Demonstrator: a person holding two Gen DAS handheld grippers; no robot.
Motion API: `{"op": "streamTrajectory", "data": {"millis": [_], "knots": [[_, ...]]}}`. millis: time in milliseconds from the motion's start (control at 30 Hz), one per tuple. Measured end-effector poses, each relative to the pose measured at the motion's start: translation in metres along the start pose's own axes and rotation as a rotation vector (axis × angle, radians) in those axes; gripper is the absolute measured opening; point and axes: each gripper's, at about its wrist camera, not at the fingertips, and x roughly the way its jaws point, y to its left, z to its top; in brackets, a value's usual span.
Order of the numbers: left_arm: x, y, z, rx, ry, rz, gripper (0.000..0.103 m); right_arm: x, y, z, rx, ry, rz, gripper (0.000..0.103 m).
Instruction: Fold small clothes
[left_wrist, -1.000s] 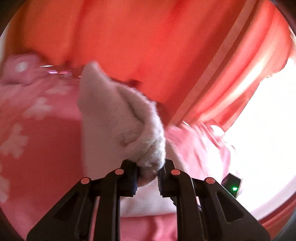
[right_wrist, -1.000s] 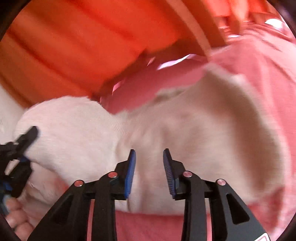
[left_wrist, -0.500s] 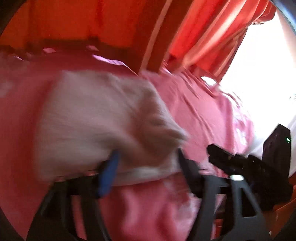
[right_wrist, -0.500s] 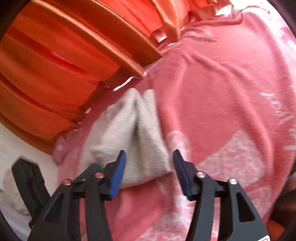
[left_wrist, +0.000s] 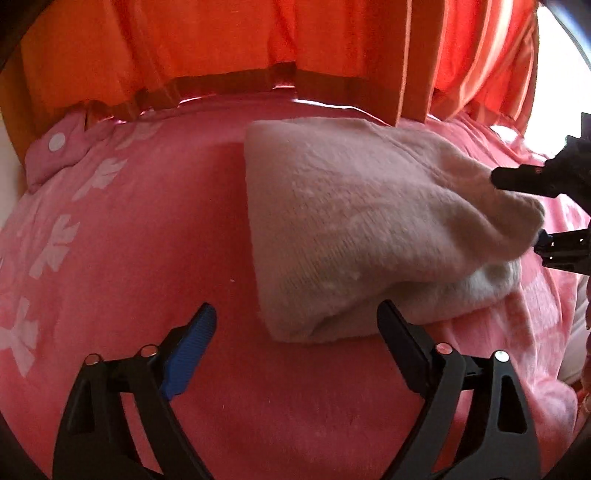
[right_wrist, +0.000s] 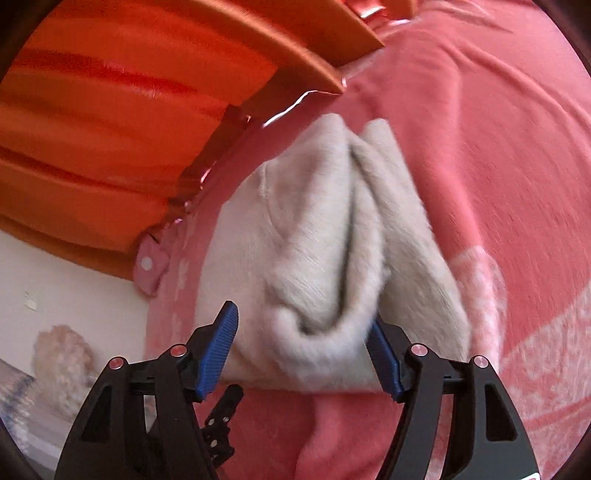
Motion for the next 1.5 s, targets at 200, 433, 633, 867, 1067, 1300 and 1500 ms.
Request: {"op": "streamTrajectory", "data": {"millis": [200, 433, 633, 867, 1067, 1300, 1500], "knots": [[0.008, 0.018, 0.004, -0.116, 0.097, -0.081, 0.024, -0.061, 0.038, 0.002, -0.174, -0.194, 0.082, 0.018], [0.026, 0.019, -0.005, -0.165, 0.158, -0.111, 0.019, 0.011, -0.061, -0.016, -0.063, -0.014, -0.121, 0.016], [0.018, 0.015, -0.007, -0.148, 0.153, -0.093, 0.02, -0.02, -0.042, -0.015, -0.106, -0.073, -0.144, 0.033], [-0.052, 0.012, 0.007, -0.114, 0.02, -0.174, 0.028, -0.065, -0.018, -0.015, -0.185, -0.201, -0.207, 0.03], [-0.037, -0.012, 0.044, -0.094, -0.03, -0.143, 0.039, -0.02, 0.02, -0.013, -0.34, -0.062, -0.176, 0.027], [0.003, -0.034, 0.026, -0.016, 0.028, -0.011, 0.04, 0.011, 0.003, -0.018, -0.309, 0.072, -0.186, 0.023], [0.007, -0.029, 0.028, -0.031, 0.043, -0.025, 0.04, 0.055, 0.013, -0.034, -0.483, 0.21, -0.269, 0.024]]}}
